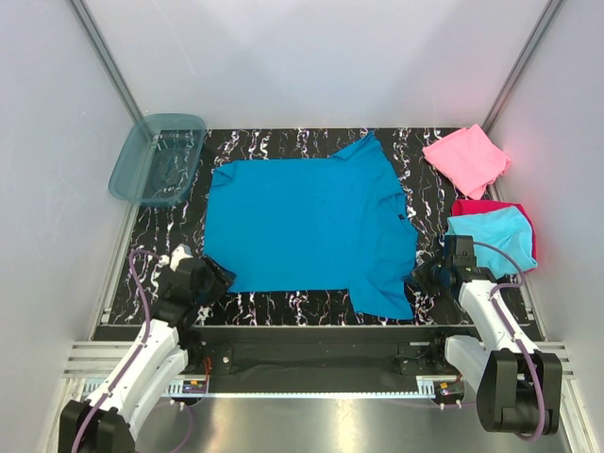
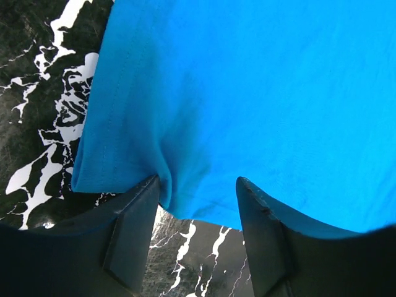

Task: Fold and stack the t-shirts
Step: Fold the tshirt

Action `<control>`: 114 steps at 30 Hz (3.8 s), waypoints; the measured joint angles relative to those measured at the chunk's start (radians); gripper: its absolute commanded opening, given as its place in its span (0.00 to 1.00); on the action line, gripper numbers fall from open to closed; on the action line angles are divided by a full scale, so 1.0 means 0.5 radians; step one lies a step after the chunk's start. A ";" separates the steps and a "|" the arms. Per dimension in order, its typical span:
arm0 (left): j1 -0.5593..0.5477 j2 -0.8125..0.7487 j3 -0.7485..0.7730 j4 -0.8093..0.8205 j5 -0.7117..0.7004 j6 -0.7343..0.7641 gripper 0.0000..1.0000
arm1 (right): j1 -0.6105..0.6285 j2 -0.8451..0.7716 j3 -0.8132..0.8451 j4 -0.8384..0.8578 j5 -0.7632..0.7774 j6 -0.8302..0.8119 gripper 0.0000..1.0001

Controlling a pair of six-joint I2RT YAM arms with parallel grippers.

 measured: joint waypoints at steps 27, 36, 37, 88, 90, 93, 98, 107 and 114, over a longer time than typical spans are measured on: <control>-0.209 -0.001 0.205 -0.595 -0.088 -0.274 0.60 | 0.000 0.070 0.062 0.005 -0.004 -0.022 0.00; -0.216 0.009 0.191 -0.558 -0.165 -0.333 0.60 | 0.000 0.047 0.062 0.005 -0.008 -0.022 0.00; -0.217 0.018 0.191 -0.549 -0.172 -0.333 0.60 | 0.000 0.043 0.062 0.005 -0.008 -0.022 0.00; -0.217 -0.192 0.363 -0.648 -0.315 -0.240 0.00 | -0.002 -0.223 0.143 -0.190 0.056 -0.021 0.00; -0.217 -0.204 0.366 -0.673 -0.319 -0.240 0.00 | -0.002 -0.223 0.158 -0.199 0.076 -0.021 0.00; -0.217 -0.195 0.367 -0.703 -0.336 -0.240 0.00 | -0.002 -0.219 0.195 -0.200 0.092 -0.021 0.00; -0.217 -0.142 0.412 -0.710 -0.373 -0.240 0.00 | -0.002 -0.191 0.264 -0.184 0.112 -0.015 0.00; -0.217 0.046 0.623 -0.705 -0.469 -0.200 0.00 | -0.002 -0.056 0.313 -0.059 0.143 0.052 0.00; -0.217 0.292 0.788 -0.658 -0.536 -0.140 0.00 | -0.002 0.037 0.361 0.053 0.179 0.111 0.00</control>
